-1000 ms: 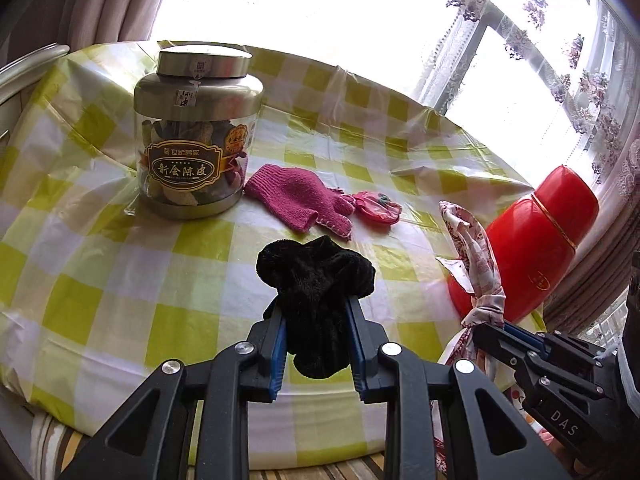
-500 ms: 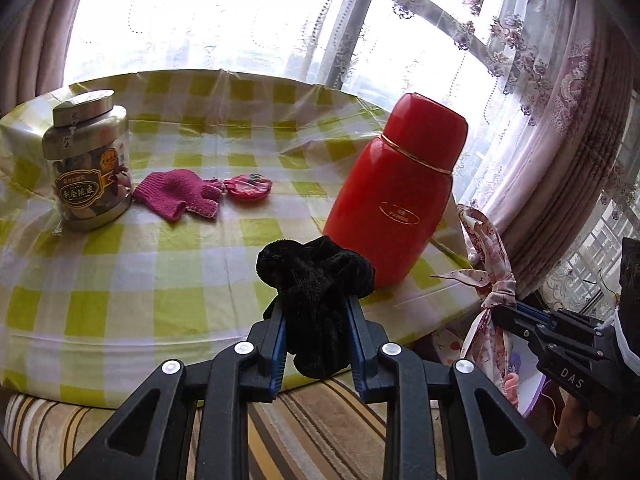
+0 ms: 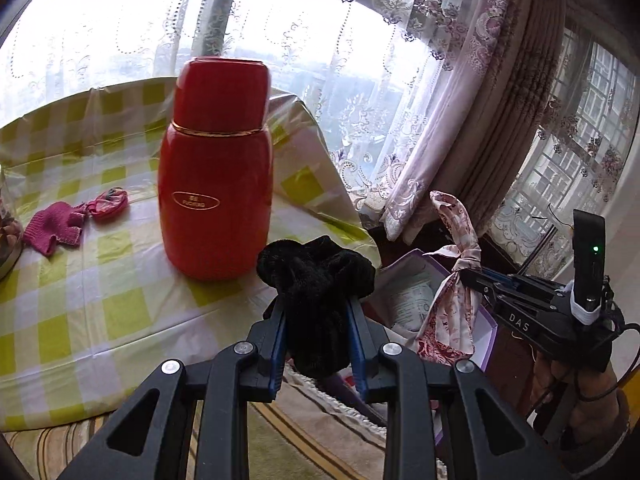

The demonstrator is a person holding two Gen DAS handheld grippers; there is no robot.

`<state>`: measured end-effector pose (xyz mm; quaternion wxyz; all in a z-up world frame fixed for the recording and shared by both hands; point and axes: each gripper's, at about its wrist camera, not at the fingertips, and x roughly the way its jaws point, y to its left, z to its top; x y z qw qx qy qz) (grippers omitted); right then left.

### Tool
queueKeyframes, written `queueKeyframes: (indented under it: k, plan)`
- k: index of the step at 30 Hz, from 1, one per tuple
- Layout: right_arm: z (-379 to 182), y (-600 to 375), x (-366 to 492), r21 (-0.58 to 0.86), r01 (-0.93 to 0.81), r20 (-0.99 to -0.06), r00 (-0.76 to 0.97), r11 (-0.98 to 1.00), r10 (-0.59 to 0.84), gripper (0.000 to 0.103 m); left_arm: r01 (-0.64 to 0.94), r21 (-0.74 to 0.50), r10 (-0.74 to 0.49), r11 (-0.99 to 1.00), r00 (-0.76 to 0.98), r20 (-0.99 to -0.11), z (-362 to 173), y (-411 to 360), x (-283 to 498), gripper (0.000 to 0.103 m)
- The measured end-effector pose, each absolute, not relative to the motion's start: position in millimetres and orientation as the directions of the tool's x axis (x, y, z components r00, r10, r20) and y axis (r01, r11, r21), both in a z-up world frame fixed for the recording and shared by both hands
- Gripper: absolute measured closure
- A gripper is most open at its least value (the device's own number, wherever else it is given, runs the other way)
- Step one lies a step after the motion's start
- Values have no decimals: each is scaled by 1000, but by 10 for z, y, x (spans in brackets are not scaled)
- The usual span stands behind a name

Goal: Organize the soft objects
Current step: 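Carry both items over the white box and open both grippers to drop them, then move both open grippers back toward the glove and coin purse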

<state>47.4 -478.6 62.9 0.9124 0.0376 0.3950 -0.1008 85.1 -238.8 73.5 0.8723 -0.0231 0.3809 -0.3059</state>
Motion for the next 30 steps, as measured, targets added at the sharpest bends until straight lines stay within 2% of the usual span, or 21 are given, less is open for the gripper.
queueKeyframes:
  k: [1, 3, 4, 5, 6, 13, 21, 30]
  plan:
    - [614, -4837, 479, -10, 225, -733, 661, 974, -160, 82, 533, -290, -572, 795, 498, -652, 726, -2474, 857, 71]
    - [606, -4930, 460, -9, 248, -737, 654, 969, -174, 75, 564, -307, -598, 767, 454, -661, 690, -2657, 845, 50]
    - [603, -4964, 447, -12, 259, -738, 649, 966, -183, 69, 577, -303, -602, 758, 441, -666, 676, -2726, 839, 44]
    - [598, -4988, 434, -12, 265, -739, 647, 964, -187, 54, 587, -296, -603, 753, 435, -669, 667, -2771, 830, 38]
    - [598, -5004, 419, -6, 267, -739, 648, 964, -184, 44, 595, -292, -604, 749, 432, -670, 663, -2797, 820, 37]
    - [680, -4834, 428, 8, 221, -736, 662, 975, -143, 43, 540, -291, -571, 789, 472, -671, 687, -2487, 852, 37]
    - [851, -3952, 538, -11, -30, -718, 696, 999, 13, 43, 342, -285, -440, 895, 584, -682, 623, -1518, 1013, 37]
    - [957, -2659, 923, -4, -316, -720, 659, 949, 217, 43, 107, -252, -258, 962, 664, -702, 549, -494, 1487, 37]
